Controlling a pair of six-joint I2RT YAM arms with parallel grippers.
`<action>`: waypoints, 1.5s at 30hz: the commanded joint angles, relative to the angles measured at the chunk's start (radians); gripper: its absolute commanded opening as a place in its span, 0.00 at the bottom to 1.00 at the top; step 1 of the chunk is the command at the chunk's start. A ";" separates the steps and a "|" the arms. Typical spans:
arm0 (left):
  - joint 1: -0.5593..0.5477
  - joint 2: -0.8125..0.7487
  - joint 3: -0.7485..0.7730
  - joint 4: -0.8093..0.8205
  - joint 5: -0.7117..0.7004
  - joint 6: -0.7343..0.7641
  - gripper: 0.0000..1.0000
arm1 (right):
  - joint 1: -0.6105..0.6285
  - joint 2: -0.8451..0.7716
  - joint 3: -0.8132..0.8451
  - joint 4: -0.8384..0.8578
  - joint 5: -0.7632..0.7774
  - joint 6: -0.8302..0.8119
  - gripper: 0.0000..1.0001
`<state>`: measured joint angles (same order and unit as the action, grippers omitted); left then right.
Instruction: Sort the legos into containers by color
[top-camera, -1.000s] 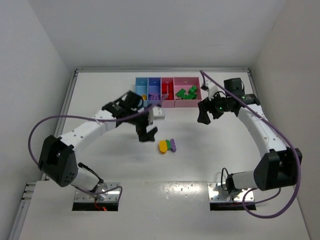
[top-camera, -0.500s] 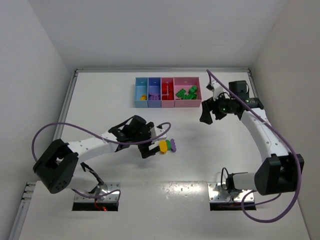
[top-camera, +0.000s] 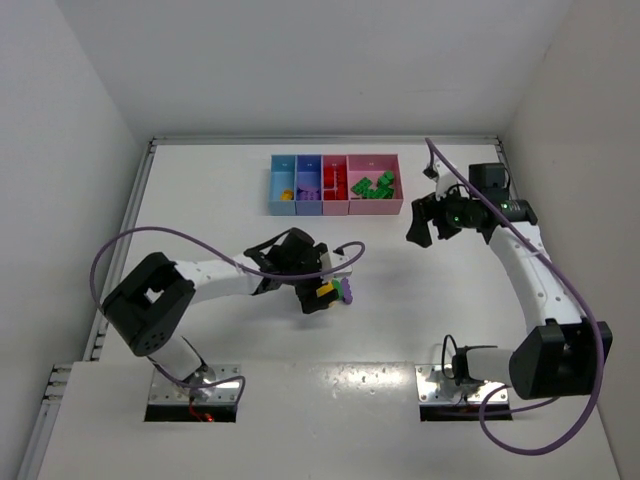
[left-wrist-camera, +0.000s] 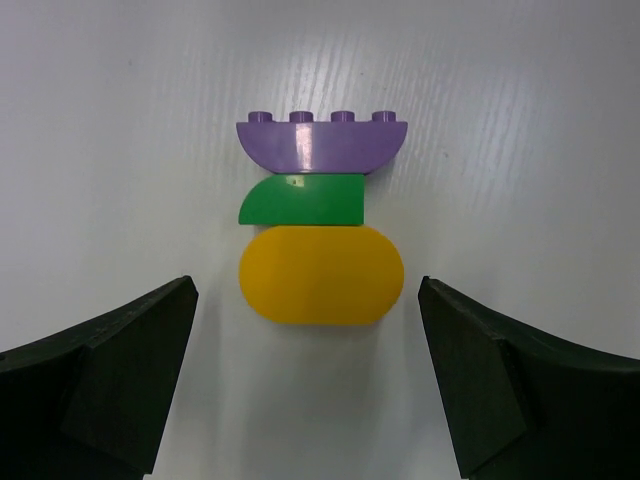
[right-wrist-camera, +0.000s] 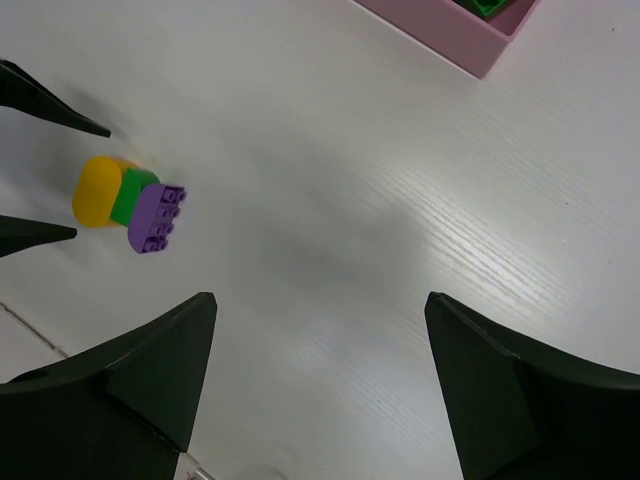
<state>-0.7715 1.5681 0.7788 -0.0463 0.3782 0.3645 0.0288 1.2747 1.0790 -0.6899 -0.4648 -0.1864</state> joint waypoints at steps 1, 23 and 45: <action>-0.009 0.029 0.045 0.049 0.024 -0.006 1.00 | -0.009 -0.021 -0.005 0.012 -0.006 0.007 0.85; -0.018 0.132 0.122 0.002 0.053 0.024 0.53 | -0.009 0.044 0.004 0.029 -0.076 0.054 0.85; 0.037 -0.215 0.158 0.031 -0.061 -0.220 0.36 | 0.117 0.400 0.061 0.358 -0.702 0.548 0.85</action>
<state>-0.7406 1.3815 0.8867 -0.0448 0.3374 0.1860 0.1211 1.6646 1.0588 -0.4118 -1.0542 0.3271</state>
